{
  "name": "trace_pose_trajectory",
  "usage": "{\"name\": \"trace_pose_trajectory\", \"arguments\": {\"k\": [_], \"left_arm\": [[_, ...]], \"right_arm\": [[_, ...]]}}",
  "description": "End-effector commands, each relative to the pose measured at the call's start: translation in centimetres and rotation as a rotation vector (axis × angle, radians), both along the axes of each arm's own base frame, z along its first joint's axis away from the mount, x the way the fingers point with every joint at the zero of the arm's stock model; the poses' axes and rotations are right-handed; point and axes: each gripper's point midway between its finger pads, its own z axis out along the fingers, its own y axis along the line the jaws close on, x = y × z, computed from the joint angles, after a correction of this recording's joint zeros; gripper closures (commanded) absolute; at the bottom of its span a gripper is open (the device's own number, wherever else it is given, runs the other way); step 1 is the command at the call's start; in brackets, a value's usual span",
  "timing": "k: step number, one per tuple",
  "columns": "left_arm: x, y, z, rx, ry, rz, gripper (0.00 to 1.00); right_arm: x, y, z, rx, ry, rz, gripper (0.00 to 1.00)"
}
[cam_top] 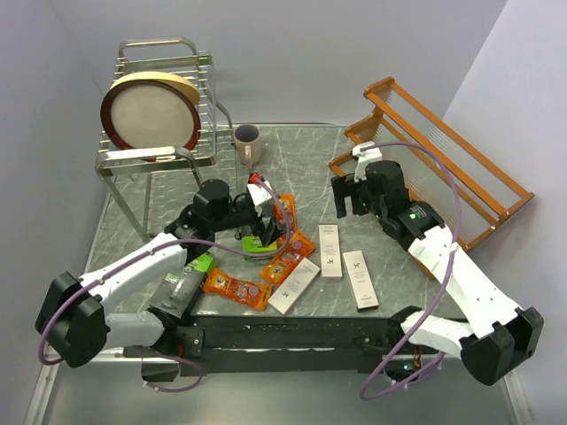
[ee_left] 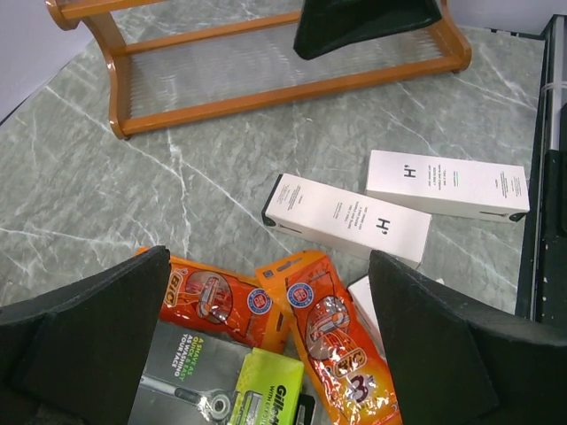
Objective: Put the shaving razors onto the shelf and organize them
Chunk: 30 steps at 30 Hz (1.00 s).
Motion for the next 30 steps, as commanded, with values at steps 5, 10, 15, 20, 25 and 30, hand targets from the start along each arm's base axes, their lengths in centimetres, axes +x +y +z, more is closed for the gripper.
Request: {"name": "trace_pose_trajectory", "arguments": {"k": [5, 10, 15, 20, 25, 30], "left_arm": [[0.9, -0.9, 1.0, -0.040, 0.017, 0.018, 0.01], [1.0, 0.2, -0.9, 0.021, 0.045, 0.070, 0.26], [-0.1, 0.8, -1.9, 0.123, 0.004, -0.004, 0.76], [1.4, 1.4, -2.8, 0.167, -0.026, 0.061, 0.99], [2.9, 3.0, -4.4, 0.226, -0.007, 0.147, 0.99], [5.1, 8.0, -6.3, 0.246, 0.088, 0.227, 0.99]], "right_arm": [[0.8, -1.7, 2.1, 0.034, -0.099, -0.008, 0.00], [1.2, -2.4, 2.5, 0.118, -0.076, -0.042, 0.01], [1.2, -2.5, 2.3, 0.171, -0.061, -0.050, 0.04], [0.9, -1.5, 1.9, 0.159, -0.036, 0.033, 0.04], [0.9, -0.9, 2.1, 0.181, -0.034, 0.055, 0.04], [0.8, -0.8, 1.9, 0.186, -0.026, 0.067, 0.04]]}}
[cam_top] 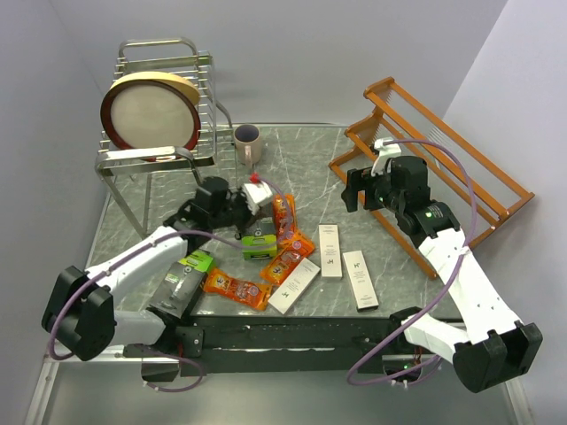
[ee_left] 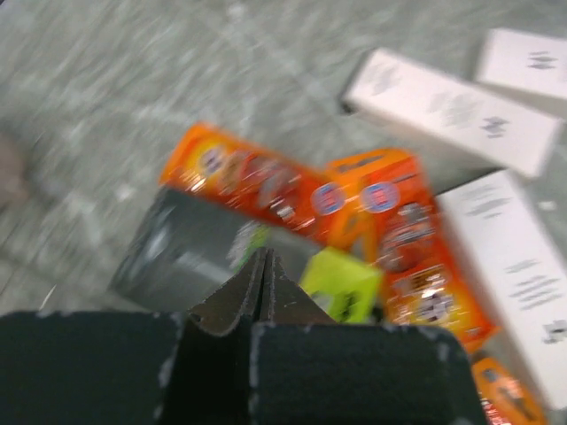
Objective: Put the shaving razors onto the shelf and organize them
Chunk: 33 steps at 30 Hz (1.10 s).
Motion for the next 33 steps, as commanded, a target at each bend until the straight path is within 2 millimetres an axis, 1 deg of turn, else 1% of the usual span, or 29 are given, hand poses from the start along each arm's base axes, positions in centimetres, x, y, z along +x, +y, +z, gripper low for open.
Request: {"name": "trace_pose_trajectory", "arguments": {"k": [1, 2, 3, 5, 6, 7, 8, 9, 11, 14, 15, 17, 21, 23, 24, 26, 27, 30, 32, 33], "left_arm": [[2.2, 4.1, -0.5, 0.027, 0.013, 0.091, 0.99], [2.3, 4.7, -0.5, 0.032, 0.006, 0.101, 0.99], [2.7, 5.9, -0.5, 0.033, -0.001, 0.138, 0.99], [3.2, 7.2, -0.3, 0.031, -0.011, 0.190, 0.99], [3.7, 8.5, -0.1, 0.029, -0.018, 0.230, 0.99], [3.7, 9.1, -0.1, 0.032, -0.015, 0.247, 0.99], [3.8, 9.6, -0.2, 0.039, -0.015, 0.257, 0.99], [3.8, 10.7, -0.2, 0.040, -0.018, 0.282, 0.99], [3.4, 11.7, -0.6, 0.067, -0.018, 0.287, 0.99], [2.9, 13.8, -1.1, 0.094, -0.025, 0.336, 0.99], [2.8, 14.8, -1.0, 0.089, -0.024, 0.373, 0.99], [2.6, 15.8, -1.4, 0.087, -0.002, 0.407, 0.99], [2.9, 18.2, -1.5, 0.102, -0.005, 0.497, 0.99], [3.1, 18.9, -1.3, 0.078, 0.001, 0.522, 0.99], [3.3, 19.5, -1.2, 0.073, 0.010, 0.532, 0.99], [3.6, 19.6, -1.1, 0.093, -0.005, 0.514, 0.99], [4.0, 20.1, -1.1, 0.100, -0.008, 0.535, 0.99], [5.4, 21.4, -0.2, 0.102, -0.055, 0.565, 0.99], [5.5, 21.4, -0.8, 0.126, -0.045, 0.529, 0.99], [5.4, 20.9, -0.7, 0.127, -0.042, 0.492, 0.99]], "right_arm": [[0.4, 0.5, 0.7, 0.016, -0.034, 0.029, 0.04], [0.4, 0.4, 0.6, 0.008, -0.041, 0.034, 0.04], [0.7, 0.0, 0.5, 0.011, -0.043, 0.016, 0.03], [1.0, -0.7, 0.1, 0.025, -0.031, -0.012, 0.03], [1.1, -1.2, -0.1, 0.030, -0.021, -0.026, 0.03], [1.1, -1.3, -0.1, 0.033, -0.017, -0.030, 0.03], [1.2, -1.3, -0.4, 0.032, -0.010, -0.028, 0.03], [1.1, -1.1, -0.5, 0.034, -0.005, -0.020, 0.03], [1.0, -0.8, -0.8, 0.043, 0.006, -0.009, 0.03], [0.9, -0.5, -1.0, 0.057, 0.017, 0.004, 0.03], [1.0, -0.5, -1.0, 0.058, 0.016, 0.005, 0.03], [0.9, -0.3, -1.2, 0.055, 0.021, 0.018, 0.03], [1.0, -0.2, -1.4, 0.054, 0.029, 0.024, 0.03], [1.1, -0.2, -1.4, 0.055, 0.029, 0.028, 0.03], [1.2, -0.1, -1.3, 0.055, 0.029, 0.028, 0.03], [1.3, -0.1, -1.3, 0.052, 0.030, 0.029, 0.03], [1.3, -0.2, -1.3, 0.050, 0.030, 0.029, 0.03], [1.3, -0.2, -1.1, 0.044, 0.021, 0.028, 0.03], [1.1, -0.3, -0.9, 0.042, 0.013, 0.028, 0.03], [1.1, -0.4, -1.0, 0.040, 0.014, 0.028, 0.03]]}}
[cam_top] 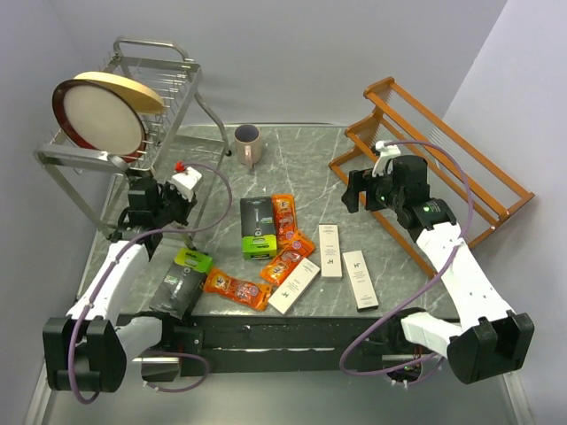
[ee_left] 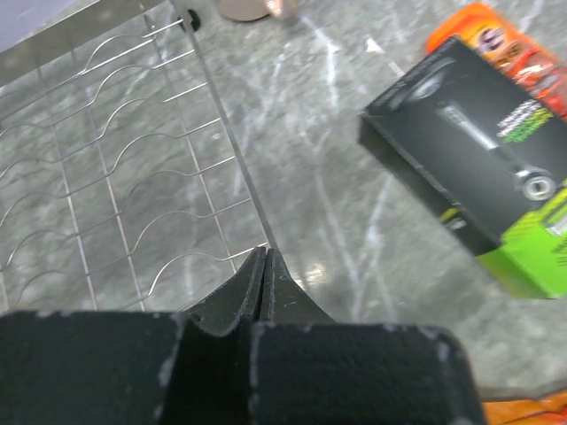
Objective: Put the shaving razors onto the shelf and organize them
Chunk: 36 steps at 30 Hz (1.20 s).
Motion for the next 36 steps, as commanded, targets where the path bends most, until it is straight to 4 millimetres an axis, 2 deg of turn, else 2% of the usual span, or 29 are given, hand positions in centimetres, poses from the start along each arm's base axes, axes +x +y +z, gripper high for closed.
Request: {"name": "trace_pose_trajectory", "arguments": {"k": [1, 4, 5, 6, 8, 9, 11, 12, 14, 15, 17, 18, 19, 20, 21, 23, 25, 26, 27, 29, 32, 36], "left_arm": [[0.4, 0.3, -0.1, 0.040, 0.010, -0.086, 0.99], [-1.6, -2.6, 0.6, -0.028, 0.012, -0.241, 0.98], [-2.2, -3.5, 0.9, -0.062, 0.023, -0.263, 0.90], [-3.0, -5.3, 1.8, -0.076, 0.006, -0.319, 0.65], [-4.2, -7.4, 2.6, -0.103, 0.004, -0.365, 0.45], [-5.1, -9.2, 3.2, -0.113, -0.014, -0.416, 0.33], [-6.0, -10.9, 4.0, -0.154, -0.009, -0.449, 0.27], [-6.3, -12.4, 4.9, -0.174, -0.022, -0.487, 0.22], [-6.4, -14.0, 6.0, -0.224, -0.005, -0.496, 0.18], [-5.8, -15.4, 7.0, -0.237, -0.008, -0.510, 0.16], [-4.5, -17.0, 8.5, -0.286, -0.020, -0.497, 0.14], [-3.0, -18.3, 9.0, -0.290, -0.020, -0.482, 0.12], [-1.8, -19.1, 10.0, -0.328, -0.035, -0.457, 0.12], [-1.1, -20.1, 10.3, -0.342, -0.031, -0.447, 0.11], [0.6, -21.2, 10.6, -0.351, -0.028, -0.430, 0.09], [2.1, -22.7, 11.1, -0.372, -0.034, -0.432, 0.03], [3.7, -24.8, 11.0, -0.421, 0.021, -0.417, 0.02], [4.3, -25.6, 12.0, -0.438, 0.022, -0.428, 0.02], [5.0, -26.4, 10.6, -0.435, 0.061, -0.430, 0.01], [5.4, -27.4, 10.8, -0.444, 0.073, -0.438, 0.01], [5.9, -27.6, 10.2, -0.454, 0.069, -0.416, 0.01], [5.2, -26.8, 9.8, -0.436, 0.065, -0.406, 0.00]], "right_arm": [[0.3, 0.0, 1.3, 0.003, -0.057, 0.010, 0.03], [-0.1, 0.2, 1.6, 0.009, -0.065, 0.025, 0.03], [-0.2, 0.2, 1.9, 0.014, -0.071, 0.029, 0.03], [-0.3, 0.3, 2.4, 0.023, -0.079, 0.036, 0.03], [-0.5, 0.6, 3.3, 0.051, -0.093, 0.056, 0.02], [-0.5, 0.9, 3.9, 0.061, -0.103, 0.068, 0.02], [-0.5, 1.2, 4.7, 0.080, -0.112, 0.087, 0.02], [-0.3, 1.2, 5.7, 0.085, -0.131, 0.088, 0.03], [0.1, 1.2, 6.9, 0.090, -0.157, 0.089, 0.02], [0.6, 1.0, 8.5, 0.093, -0.190, 0.081, 0.02], [1.4, 0.5, 9.7, 0.086, -0.216, 0.051, 0.02], [2.2, -0.5, 11.5, 0.075, -0.259, -0.002, 0.02], [2.7, -1.0, 12.0, 0.072, -0.271, -0.031, 0.02], [3.2, -1.6, 13.7, 0.078, -0.310, -0.062, 0.02], [3.8, -3.1, 14.2, 0.059, -0.327, -0.137, 0.01], [4.7, -4.8, 15.4, 0.033, -0.359, -0.222, 0.01], [5.7, -7.1, 15.5, -0.031, -0.372, -0.319, 0.01], [6.0, -7.9, 15.6, -0.058, -0.380, -0.344, 0.03], [6.2, -8.5, 15.4, -0.102, -0.385, -0.352, 0.03], [6.9, -10.5, 14.9, -0.246, -0.388, -0.388, 0.05], [7.9, -12.6, 14.8, -0.455, -0.403, -0.389, 0.06], [9.0, -14.8, 14.9, -0.690, -0.412, -0.391, 0.12]]}}
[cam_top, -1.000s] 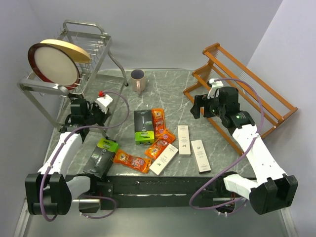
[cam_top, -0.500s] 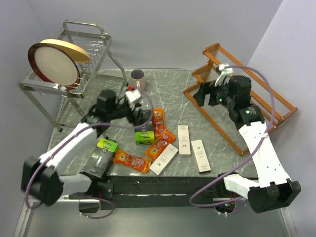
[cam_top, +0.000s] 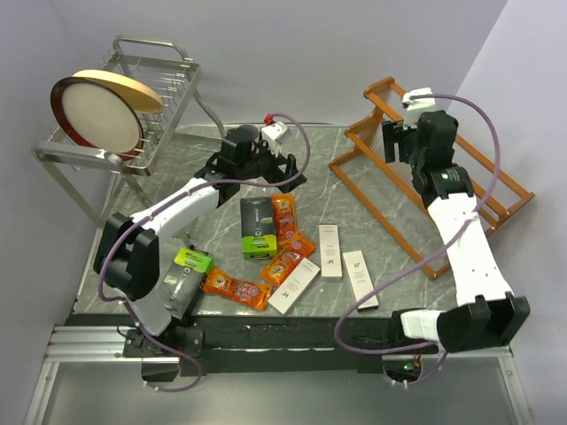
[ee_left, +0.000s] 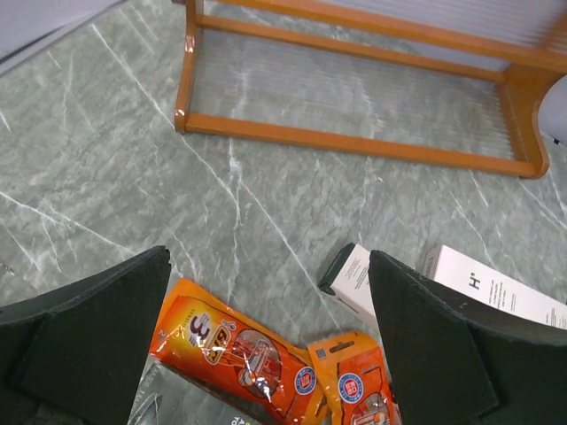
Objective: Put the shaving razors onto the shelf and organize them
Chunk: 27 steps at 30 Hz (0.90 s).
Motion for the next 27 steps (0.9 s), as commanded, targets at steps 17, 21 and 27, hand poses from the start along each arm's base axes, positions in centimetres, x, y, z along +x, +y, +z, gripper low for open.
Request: {"name": "trace_pose_trajectory", "arguments": {"k": [17, 21, 27], "left_arm": [[-1.9, 1.4, 1.8, -0.030, -0.038, 0.034, 0.00], [-2.0, 1.6, 1.6, -0.026, -0.033, 0.037, 0.00], [-2.1, 1.9, 1.3, -0.029, -0.016, 0.056, 0.00]], "right_arm": [[7.3, -7.1, -0.6, -0.836, 0.027, -0.221, 0.19], [7.7, -6.9, -0.7, -0.926, -0.018, -0.230, 0.34], [8.5, -5.1, -2.1, -0.987, -0.016, -0.163, 0.62]]}}
